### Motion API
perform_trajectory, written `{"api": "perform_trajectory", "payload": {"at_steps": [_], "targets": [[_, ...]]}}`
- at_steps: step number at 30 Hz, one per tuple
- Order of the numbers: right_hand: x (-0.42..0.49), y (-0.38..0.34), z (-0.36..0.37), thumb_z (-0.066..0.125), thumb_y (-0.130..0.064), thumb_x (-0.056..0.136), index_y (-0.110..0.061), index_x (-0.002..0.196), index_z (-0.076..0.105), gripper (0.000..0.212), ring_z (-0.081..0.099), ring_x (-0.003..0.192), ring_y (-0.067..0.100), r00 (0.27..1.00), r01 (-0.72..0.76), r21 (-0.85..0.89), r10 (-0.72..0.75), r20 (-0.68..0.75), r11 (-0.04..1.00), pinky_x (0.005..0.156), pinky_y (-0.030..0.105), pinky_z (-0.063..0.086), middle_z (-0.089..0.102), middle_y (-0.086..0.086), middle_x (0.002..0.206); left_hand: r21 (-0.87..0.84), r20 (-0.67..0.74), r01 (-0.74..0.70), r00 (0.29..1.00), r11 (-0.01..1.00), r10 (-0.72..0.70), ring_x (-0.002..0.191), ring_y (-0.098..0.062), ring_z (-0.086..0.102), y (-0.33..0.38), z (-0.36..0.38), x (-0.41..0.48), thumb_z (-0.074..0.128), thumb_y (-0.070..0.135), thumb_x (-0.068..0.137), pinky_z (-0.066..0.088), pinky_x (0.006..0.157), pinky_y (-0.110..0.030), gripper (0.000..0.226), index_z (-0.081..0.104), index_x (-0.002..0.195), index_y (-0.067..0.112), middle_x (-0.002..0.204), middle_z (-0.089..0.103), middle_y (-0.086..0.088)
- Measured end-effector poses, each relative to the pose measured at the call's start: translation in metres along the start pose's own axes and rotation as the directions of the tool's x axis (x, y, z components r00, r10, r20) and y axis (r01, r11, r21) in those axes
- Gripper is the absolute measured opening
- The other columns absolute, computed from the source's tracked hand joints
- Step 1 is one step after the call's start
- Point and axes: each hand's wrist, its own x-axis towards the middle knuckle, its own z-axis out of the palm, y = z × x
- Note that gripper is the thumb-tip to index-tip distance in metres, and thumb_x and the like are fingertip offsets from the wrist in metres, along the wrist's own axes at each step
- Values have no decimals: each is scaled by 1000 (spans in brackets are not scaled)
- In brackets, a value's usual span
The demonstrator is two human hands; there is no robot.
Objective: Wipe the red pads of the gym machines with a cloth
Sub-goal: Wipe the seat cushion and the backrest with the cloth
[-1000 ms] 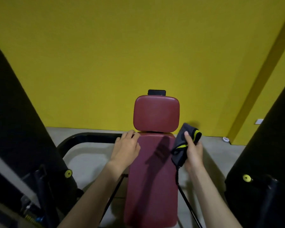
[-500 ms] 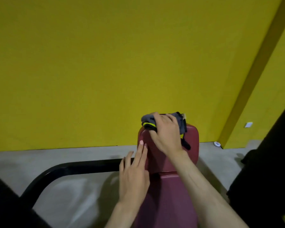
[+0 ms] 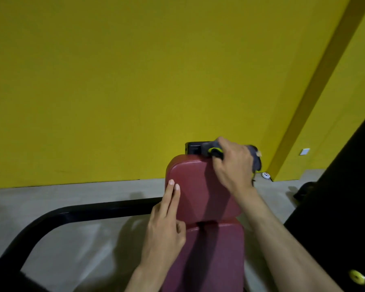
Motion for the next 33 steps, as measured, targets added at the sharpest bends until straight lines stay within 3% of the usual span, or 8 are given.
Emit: {"api": "perform_trajectory", "payload": {"at_steps": [4,8,14,17,20,23,26,33], "targets": [[-6,-71,19,59,-20,63,-20,90,58,27,57,81,28,964,250,140,-260,56,958,76,41,41,60,-1,80,-9,4,11,1000,1000,-11,102,-24,61,-2,1,1,66,4,70,59,76,-36,92,37,156,22,170,7,18],[-2,-43,17,63,-23,70,-15,99,62,30,63,89,30,919,365,104,-376,119,925,77,40,43,67,1,92,3,-9,-2,1000,1000,2,99,-24,61,-3,2,2,66,2,69,59,77,-37,95,36,157,22,170,9,17],[-11,41,-1,45,-20,80,-22,100,60,24,62,90,27,986,-166,228,164,31,959,70,41,45,70,-4,95,-29,-19,-12,1000,1000,11,104,-17,57,-4,-1,1,64,2,78,56,79,-30,93,28,161,27,168,3,24],[-27,53,2,46,-5,89,-24,103,60,28,59,85,10,865,-422,582,501,29,695,77,36,45,66,-14,92,-61,-6,-27,1000,998,27,114,-14,55,-6,-3,0,64,5,82,54,82,-27,92,24,162,29,167,-1,27],[-71,67,13,46,-3,97,-20,107,59,24,57,75,11,702,-584,669,699,133,460,74,37,44,64,-4,87,-66,-17,-34,999,997,33,121,-15,52,-5,-2,0,65,8,83,52,86,-23,91,24,162,26,168,0,24],[-127,74,26,44,-4,97,-28,105,58,29,58,66,21,588,-703,633,766,260,325,69,43,45,61,4,77,-69,-10,-27,1000,997,26,121,-14,50,-5,0,0,66,10,83,43,86,-18,90,25,162,25,169,1,22],[-110,69,27,42,-7,98,-21,111,62,27,61,83,18,567,-708,616,798,203,346,83,46,49,66,3,93,-61,3,-25,1000,998,25,114,-13,51,-6,0,1,67,11,83,43,83,-19,90,24,162,24,169,0,20],[-36,54,11,44,-5,96,-18,108,63,26,64,101,6,764,-520,663,641,78,539,89,25,47,71,-11,105,-56,11,-51,999,997,52,113,-14,50,-12,0,1,68,10,83,50,83,-22,92,23,162,23,169,0,19]]}}
